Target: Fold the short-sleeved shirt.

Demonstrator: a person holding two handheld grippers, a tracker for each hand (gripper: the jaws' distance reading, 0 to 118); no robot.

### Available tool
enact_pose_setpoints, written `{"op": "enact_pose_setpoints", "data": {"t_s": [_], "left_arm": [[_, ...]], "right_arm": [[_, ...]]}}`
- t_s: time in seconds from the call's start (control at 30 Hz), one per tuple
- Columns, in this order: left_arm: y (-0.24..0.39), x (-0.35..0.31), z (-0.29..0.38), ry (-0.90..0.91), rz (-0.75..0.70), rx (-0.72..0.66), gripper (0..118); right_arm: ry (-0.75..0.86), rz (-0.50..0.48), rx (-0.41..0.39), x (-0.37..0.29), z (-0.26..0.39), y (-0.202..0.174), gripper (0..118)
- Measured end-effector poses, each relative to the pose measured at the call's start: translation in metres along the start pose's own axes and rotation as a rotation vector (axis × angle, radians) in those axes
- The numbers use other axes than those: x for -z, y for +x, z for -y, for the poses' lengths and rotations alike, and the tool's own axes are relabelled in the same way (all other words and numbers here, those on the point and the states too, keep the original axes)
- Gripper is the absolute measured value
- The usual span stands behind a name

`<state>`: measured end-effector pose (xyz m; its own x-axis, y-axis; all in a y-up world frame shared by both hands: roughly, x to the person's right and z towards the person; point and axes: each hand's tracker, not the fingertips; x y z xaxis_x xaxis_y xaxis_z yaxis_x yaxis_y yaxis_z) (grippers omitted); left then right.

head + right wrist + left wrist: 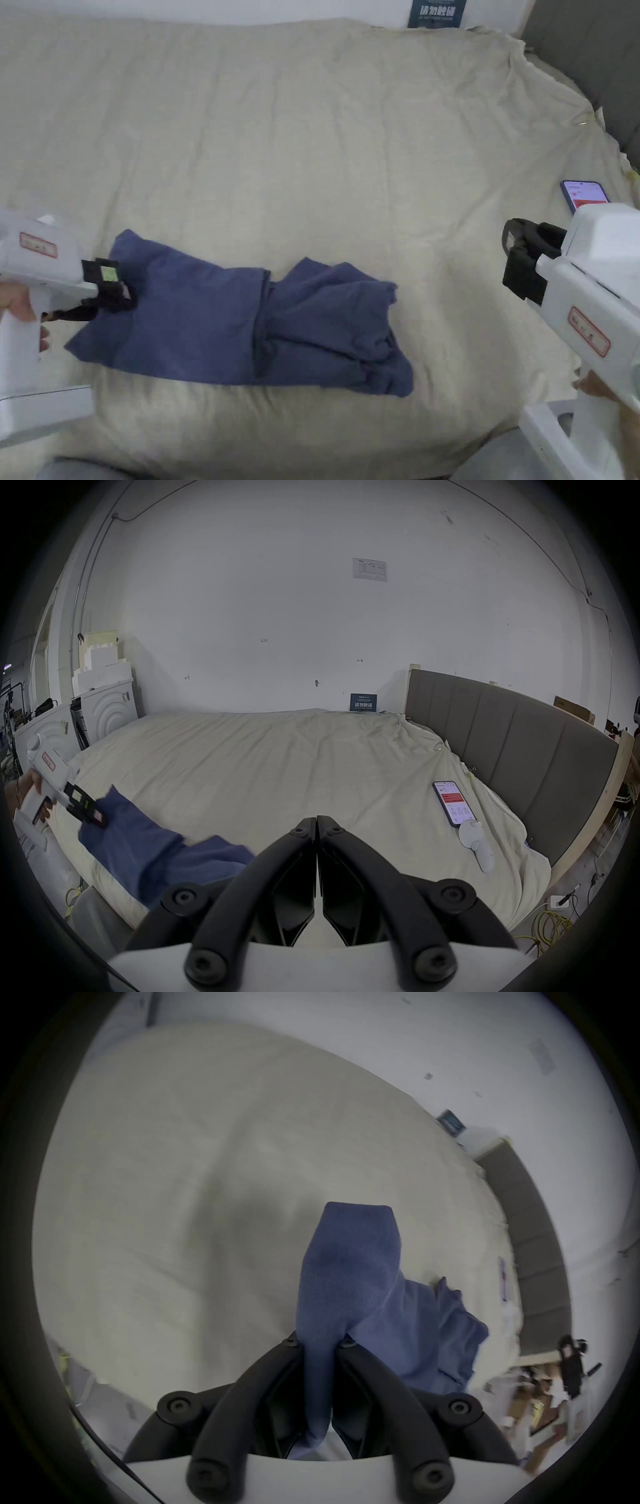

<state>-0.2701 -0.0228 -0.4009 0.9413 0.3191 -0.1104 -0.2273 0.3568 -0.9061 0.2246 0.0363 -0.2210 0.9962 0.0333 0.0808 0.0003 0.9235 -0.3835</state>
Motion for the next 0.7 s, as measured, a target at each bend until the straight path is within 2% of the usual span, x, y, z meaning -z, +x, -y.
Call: {"op": "enact_pose_setpoints", "data": {"t_s": [0.1, 0.17, 0.27, 0.4, 0.5, 0.7], "left_arm": [[-0.014, -0.03, -0.005, 0.079, -0.209, 0.038, 7], [-0.005, -0.047, -0.001, 0.13, -0.34, 0.157, 7], [0.024, -0.056, 0.011, 0.169, -0.425, 0.283, 7], [0.067, -0.053, 0.03, 0.196, -0.367, 0.351, 7], [0.102, -0.048, 0.042, 0.177, -0.265, 0.383, 7], [0.16, -0.024, 0.067, 0.138, -0.195, 0.44, 7]], "right_arm": [[0.003, -0.016, 0.001, 0.001, 0.0, -0.005, 0], [0.003, -0.026, 0.004, 0.003, 0.002, -0.007, 0], [0.002, -0.043, 0.013, 0.006, 0.004, -0.01, 0], [0.013, -0.06, 0.02, 0.002, 0.003, -0.013, 0], [0.026, -0.061, 0.018, -0.003, 0.001, -0.01, 0], [0.041, -0.041, 0.057, -0.015, 0.006, 0.005, 0]]}}
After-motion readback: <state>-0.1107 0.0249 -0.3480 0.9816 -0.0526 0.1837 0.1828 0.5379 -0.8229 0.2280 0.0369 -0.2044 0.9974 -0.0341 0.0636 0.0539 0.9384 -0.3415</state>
